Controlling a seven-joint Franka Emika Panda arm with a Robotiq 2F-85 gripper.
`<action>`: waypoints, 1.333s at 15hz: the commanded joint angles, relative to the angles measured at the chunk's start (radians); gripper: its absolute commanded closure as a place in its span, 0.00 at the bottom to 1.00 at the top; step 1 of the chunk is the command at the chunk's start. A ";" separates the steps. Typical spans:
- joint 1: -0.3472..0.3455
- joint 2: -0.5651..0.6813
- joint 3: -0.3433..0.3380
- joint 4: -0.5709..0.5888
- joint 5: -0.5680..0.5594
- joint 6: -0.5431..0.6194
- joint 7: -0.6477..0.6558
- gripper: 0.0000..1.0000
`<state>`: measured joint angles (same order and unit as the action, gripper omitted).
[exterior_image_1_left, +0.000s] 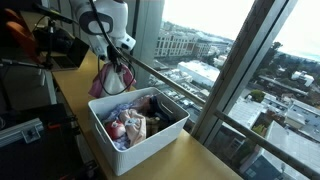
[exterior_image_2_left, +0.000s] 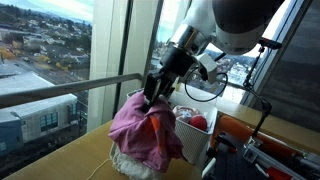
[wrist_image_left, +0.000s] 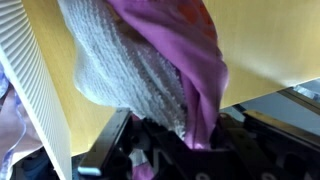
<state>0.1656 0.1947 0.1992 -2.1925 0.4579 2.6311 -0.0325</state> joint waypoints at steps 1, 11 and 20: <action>-0.013 -0.006 0.027 -0.050 0.022 0.065 -0.021 0.96; -0.079 -0.182 -0.034 -0.054 0.092 -0.005 -0.051 0.08; -0.221 0.106 -0.186 -0.028 -0.016 0.204 -0.137 0.00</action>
<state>-0.0318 0.1626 0.0270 -2.2514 0.4886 2.7418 -0.1660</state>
